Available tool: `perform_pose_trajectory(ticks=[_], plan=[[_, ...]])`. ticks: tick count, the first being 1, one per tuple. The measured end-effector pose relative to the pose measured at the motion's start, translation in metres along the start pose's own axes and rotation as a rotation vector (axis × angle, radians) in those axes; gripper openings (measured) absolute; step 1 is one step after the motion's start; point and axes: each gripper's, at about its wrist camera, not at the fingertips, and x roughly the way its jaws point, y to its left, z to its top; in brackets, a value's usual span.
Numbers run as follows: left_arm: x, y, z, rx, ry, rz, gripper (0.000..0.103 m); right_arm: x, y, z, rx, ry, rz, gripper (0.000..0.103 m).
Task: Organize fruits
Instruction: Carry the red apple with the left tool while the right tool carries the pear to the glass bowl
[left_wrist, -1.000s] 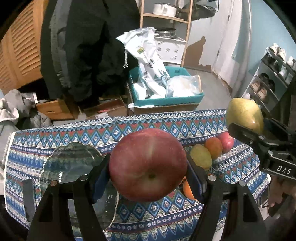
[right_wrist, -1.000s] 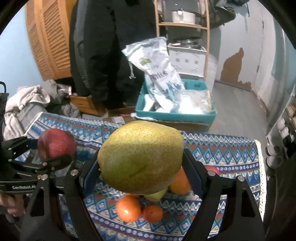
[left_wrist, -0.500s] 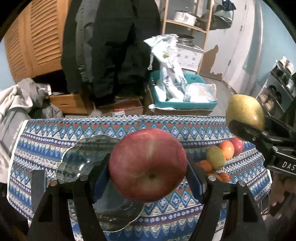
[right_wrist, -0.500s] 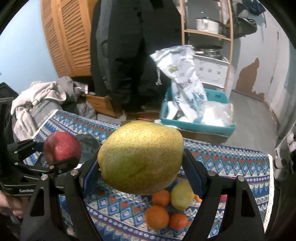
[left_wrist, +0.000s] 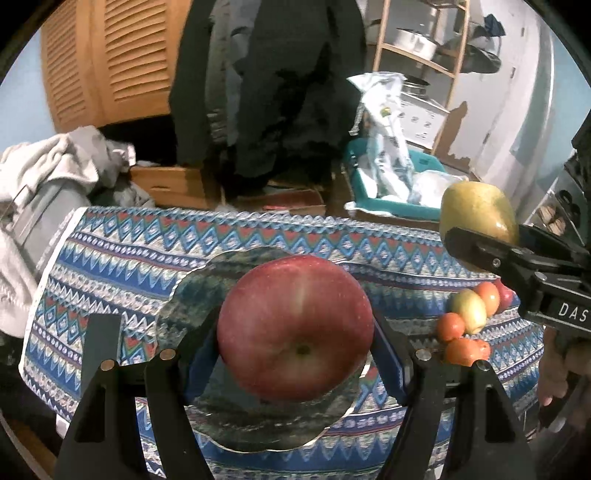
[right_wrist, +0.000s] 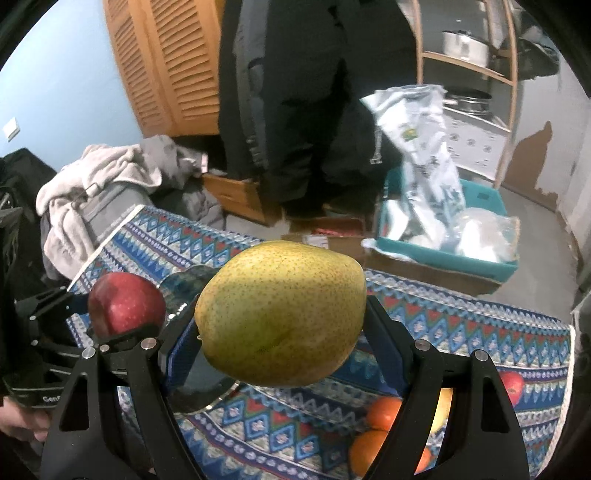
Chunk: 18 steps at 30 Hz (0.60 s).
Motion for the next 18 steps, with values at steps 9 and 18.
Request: perform_pose_trajectory(ticks=[9,18], plan=[[0.019,0.042,-0.015,-0.056,0.053,0.048,0.076,0.047,0.043,-0.002,-0.054,0.073,0.057,0.081],[0.041,0.065,-0.032,-0.085,0.122,0.064,0.076,0.089,0.071,-0.016,-0.093,0.168,0.077,0.081]])
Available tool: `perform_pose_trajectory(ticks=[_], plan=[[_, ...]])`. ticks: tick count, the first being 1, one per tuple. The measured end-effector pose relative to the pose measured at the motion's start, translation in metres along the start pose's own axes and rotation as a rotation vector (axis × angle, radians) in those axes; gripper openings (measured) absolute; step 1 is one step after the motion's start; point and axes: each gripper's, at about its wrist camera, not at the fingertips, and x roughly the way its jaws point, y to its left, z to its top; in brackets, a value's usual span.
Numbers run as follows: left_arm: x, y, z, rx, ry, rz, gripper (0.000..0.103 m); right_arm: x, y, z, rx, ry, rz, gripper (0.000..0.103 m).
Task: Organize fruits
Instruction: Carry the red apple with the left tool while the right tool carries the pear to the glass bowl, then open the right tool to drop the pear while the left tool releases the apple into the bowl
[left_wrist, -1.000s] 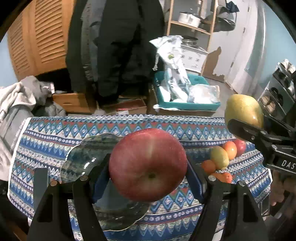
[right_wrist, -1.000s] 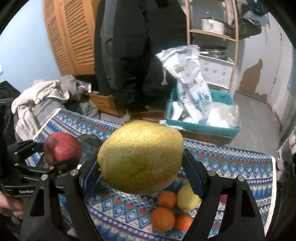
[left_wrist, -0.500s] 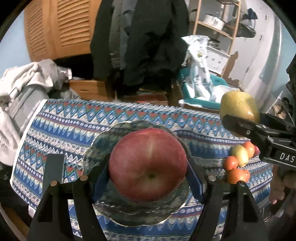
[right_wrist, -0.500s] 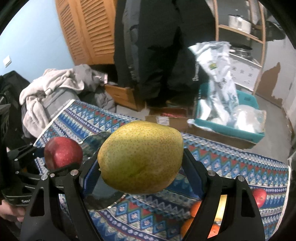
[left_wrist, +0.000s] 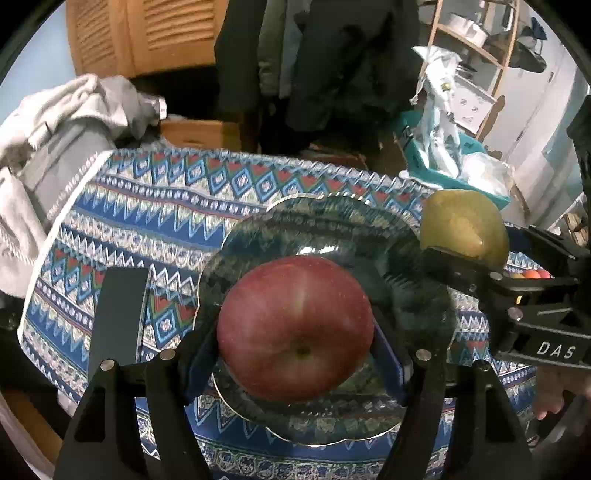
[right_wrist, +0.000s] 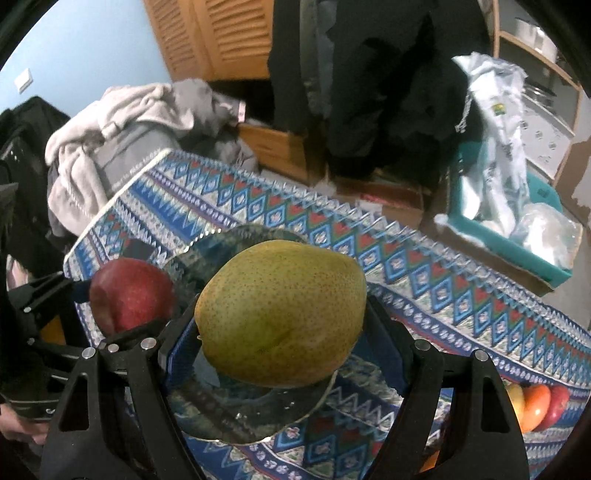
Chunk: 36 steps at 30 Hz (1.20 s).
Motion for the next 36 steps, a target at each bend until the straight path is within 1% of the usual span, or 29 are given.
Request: perform_pose_trajectory(ticks=[5,10,20,26,32,34,36], plan=[[0.014,0.006,-0.005,0.011,0.026,0.029,0.076,0.022,0.005,-0.006,-0.007,0.055,0.001,0.081],[0.028,0.01,-0.011,0.009,0.066,0.029,0.076,0.04,0.007,-0.013,-0.011,0.108,-0.004,0.081],[0.05,0.011,-0.026,0.009,0.148,0.022,0.076,0.061,0.007,-0.027,-0.017,0.186,-0.001,0.081],[0.06,0.012,-0.033,-0.003,0.198,0.012,0.076,0.061,0.007,-0.029,-0.03,0.191,-0.001,0.081],[0.066,0.008,-0.038,0.019,0.226,0.021,0.076,0.064,0.011,-0.03,-0.049,0.207,-0.006,0.082],[0.065,0.008,-0.037,0.023,0.218,0.031,0.077,0.063,0.01,-0.029,-0.042,0.198,0.008,0.08],[0.062,0.007,-0.035,0.025,0.208,0.045,0.077,0.062,0.006,-0.028,-0.013,0.199,0.045,0.08]])
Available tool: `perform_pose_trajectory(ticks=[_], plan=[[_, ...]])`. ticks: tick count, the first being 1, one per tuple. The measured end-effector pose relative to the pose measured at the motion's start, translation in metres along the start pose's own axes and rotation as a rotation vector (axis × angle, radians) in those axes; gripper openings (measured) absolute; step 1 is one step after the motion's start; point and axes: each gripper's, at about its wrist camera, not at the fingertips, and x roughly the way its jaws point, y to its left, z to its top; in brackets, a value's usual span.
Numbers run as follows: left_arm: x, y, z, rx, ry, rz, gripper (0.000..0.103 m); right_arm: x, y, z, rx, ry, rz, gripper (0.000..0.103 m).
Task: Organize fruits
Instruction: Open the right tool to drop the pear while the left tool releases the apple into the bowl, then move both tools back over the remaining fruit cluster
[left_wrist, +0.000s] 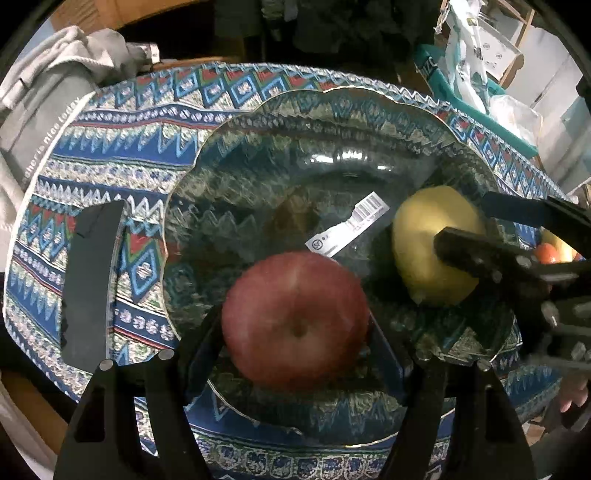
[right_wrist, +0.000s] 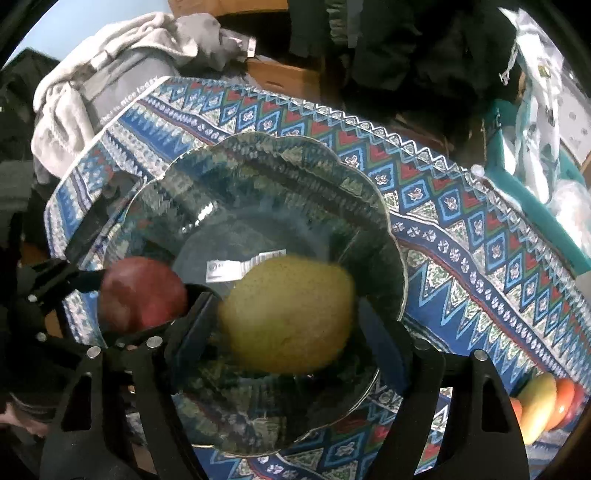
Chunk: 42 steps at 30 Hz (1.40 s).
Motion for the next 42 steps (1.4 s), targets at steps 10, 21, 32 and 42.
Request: perform_pose_trajectory(ticks=[10,21,32,42], plan=[[-0.015,0.001,0.004,0.009,-0.036,0.016,0.077,-0.01,-0.006,-0.001,0.03,-0.018,0.009,0.078],[-0.042,-0.017,0.012,0.044,-0.104,0.014,0.08,-0.051,-0.006,0.003,0.041,-0.109,-0.018,0.078],[-0.074,-0.056,0.019,0.099,-0.165,-0.017,0.081,-0.104,-0.039,-0.014,0.097,-0.18,-0.132,0.078],[-0.099,-0.108,0.023,0.17,-0.206,-0.057,0.081,-0.15,-0.085,-0.045,0.188,-0.219,-0.22,0.078]])
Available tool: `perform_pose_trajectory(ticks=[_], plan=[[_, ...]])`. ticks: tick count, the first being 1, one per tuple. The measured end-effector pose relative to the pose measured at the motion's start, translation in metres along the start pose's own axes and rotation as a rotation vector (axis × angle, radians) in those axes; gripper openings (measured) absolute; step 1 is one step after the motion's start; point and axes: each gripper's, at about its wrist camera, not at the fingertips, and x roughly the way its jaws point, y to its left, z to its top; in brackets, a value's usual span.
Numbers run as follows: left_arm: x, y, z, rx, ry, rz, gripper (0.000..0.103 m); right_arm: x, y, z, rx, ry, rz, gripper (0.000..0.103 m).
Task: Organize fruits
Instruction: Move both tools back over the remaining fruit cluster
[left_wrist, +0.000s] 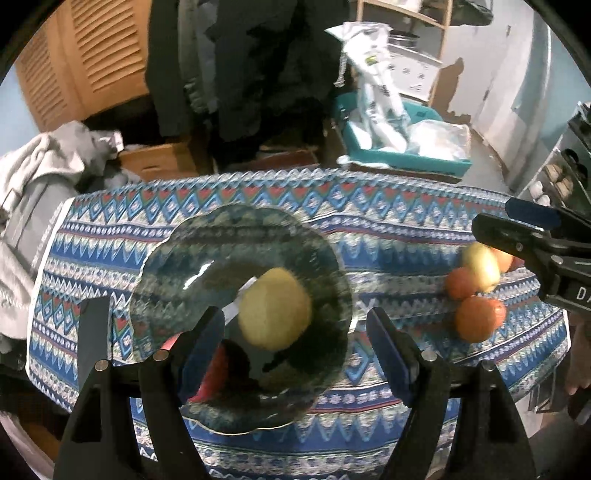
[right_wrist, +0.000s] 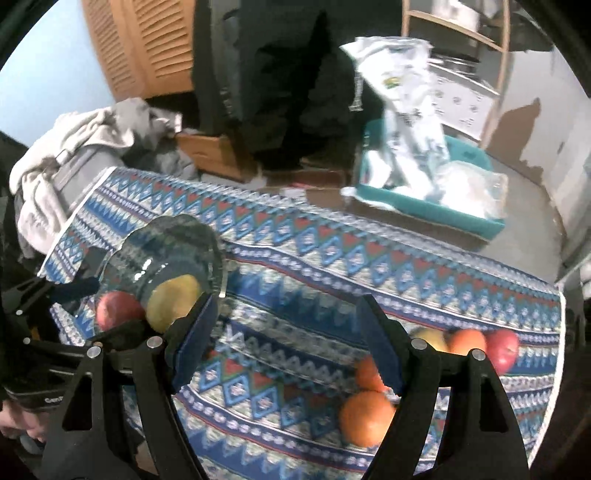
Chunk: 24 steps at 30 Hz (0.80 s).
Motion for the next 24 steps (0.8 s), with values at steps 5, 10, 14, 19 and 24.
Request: perform_pose_trajectory(ticks=[5,10,14,19,24], plan=[[-0.007,-0.023,0.008,0.031,-0.018,-0.014,0.081,-0.017,-0.024,-0.009,0.024,-0.018,-0.045,0.079],[-0.014,-0.043,0.013,0.06,-0.033,-0.033,0.081,-0.037,-0.05,-0.02,0.059,-0.036,-0.088,0.079],[-0.016,-0.058,0.017,0.079,-0.036,-0.043,0.081,-0.049,-0.071,-0.028,0.089,-0.038,-0.118,0.079],[-0.014,-0.08,0.025,0.112,-0.042,-0.048,0.081,-0.062,-0.101,-0.037,0.139,-0.043,-0.156,0.079],[-0.013,-0.101,0.033,0.142,-0.048,-0.054,0.081,-0.066,-0.128,-0.048,0.183,-0.032,-0.182,0.08]])
